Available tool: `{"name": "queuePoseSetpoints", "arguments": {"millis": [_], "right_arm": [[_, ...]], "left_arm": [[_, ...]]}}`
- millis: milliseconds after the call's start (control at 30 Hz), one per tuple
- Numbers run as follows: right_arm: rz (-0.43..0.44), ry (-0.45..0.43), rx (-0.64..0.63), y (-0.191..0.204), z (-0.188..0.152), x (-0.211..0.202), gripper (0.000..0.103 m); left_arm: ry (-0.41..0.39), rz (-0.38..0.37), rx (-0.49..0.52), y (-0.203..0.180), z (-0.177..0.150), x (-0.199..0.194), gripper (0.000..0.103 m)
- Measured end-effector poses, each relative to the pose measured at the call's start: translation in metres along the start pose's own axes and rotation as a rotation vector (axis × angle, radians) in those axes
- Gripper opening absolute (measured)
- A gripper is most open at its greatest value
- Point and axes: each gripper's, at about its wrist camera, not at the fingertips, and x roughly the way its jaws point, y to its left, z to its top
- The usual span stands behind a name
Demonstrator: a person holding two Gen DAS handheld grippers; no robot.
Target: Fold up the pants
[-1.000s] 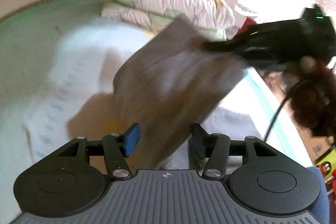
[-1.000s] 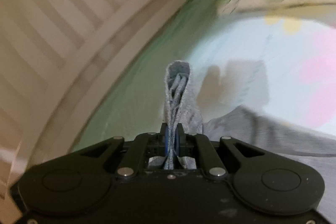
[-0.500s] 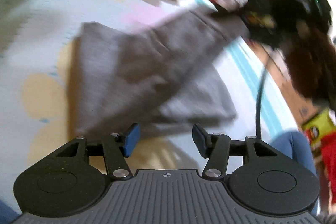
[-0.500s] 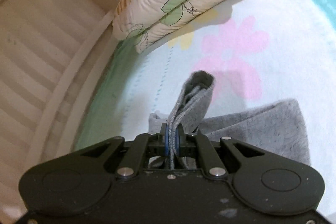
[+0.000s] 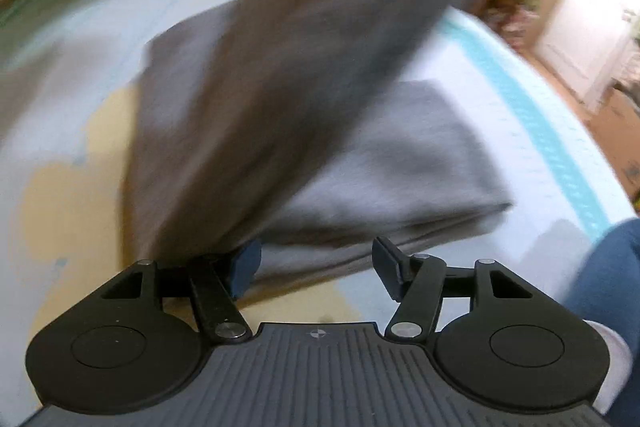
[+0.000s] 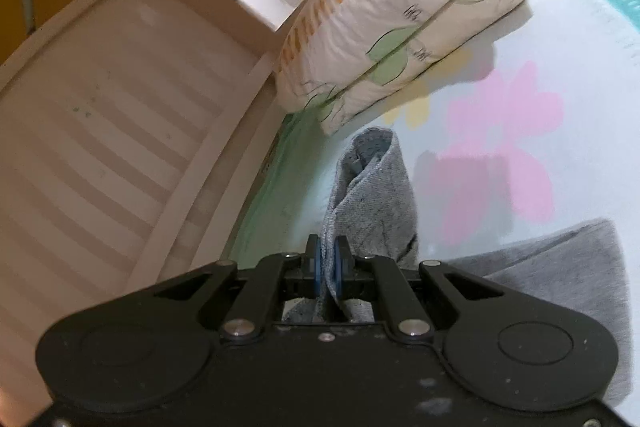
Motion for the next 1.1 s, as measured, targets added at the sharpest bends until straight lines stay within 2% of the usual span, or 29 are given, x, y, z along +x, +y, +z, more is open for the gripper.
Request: {"name": "queuePoseSetpoints", "arguments": {"millis": [100, 167, 300, 367, 533, 633, 733, 933, 1033, 1100], "right_arm": [[-0.066, -0.007, 0.017, -0.026, -0.002, -0.008, 0.008], [-0.141, 0.009, 0.015, -0.048, -0.009, -0.008, 0.008], [-0.360, 0.096, -0.006, -0.100, -0.035, 0.012, 0.009], [-0.421, 0.131, 0.027, -0.126, -0.049, 0.022, 0.009], [-0.424, 0.113, 0.042, -0.144, -0.062, 0.024, 0.010], [-0.436, 0.111, -0.013, -0.144, -0.070, 0.019, 0.013], [-0.447, 0.091, -0.040, -0.142, -0.073, 0.021, 0.013], [-0.462, 0.087, -0.167, -0.130, -0.079, 0.019, 0.009], [-0.471, 0.082, -0.180, -0.129, -0.076, 0.019, 0.009], [-0.488, 0.077, -0.184, -0.131, -0.076, 0.016, 0.009]], "left_arm": [[0.054, 0.012, -0.118, 0.029, -0.014, 0.001, 0.059], [0.048, -0.012, -0.169, 0.040, -0.020, -0.005, 0.060], [0.079, 0.011, -0.181, 0.042, -0.020, -0.009, 0.060], [0.100, 0.013, -0.175, 0.041, -0.020, -0.012, 0.061], [0.177, -0.084, -0.160, 0.036, -0.017, -0.023, 0.062], [0.152, -0.117, -0.077, 0.024, -0.003, -0.039, 0.062], [0.095, -0.129, -0.030, 0.018, 0.015, -0.048, 0.063], [0.018, -0.055, -0.013, 0.021, 0.053, -0.023, 0.066], [0.008, -0.016, -0.021, 0.026, 0.066, 0.000, 0.066], [0.031, 0.006, -0.030, 0.028, 0.071, 0.018, 0.066]]}}
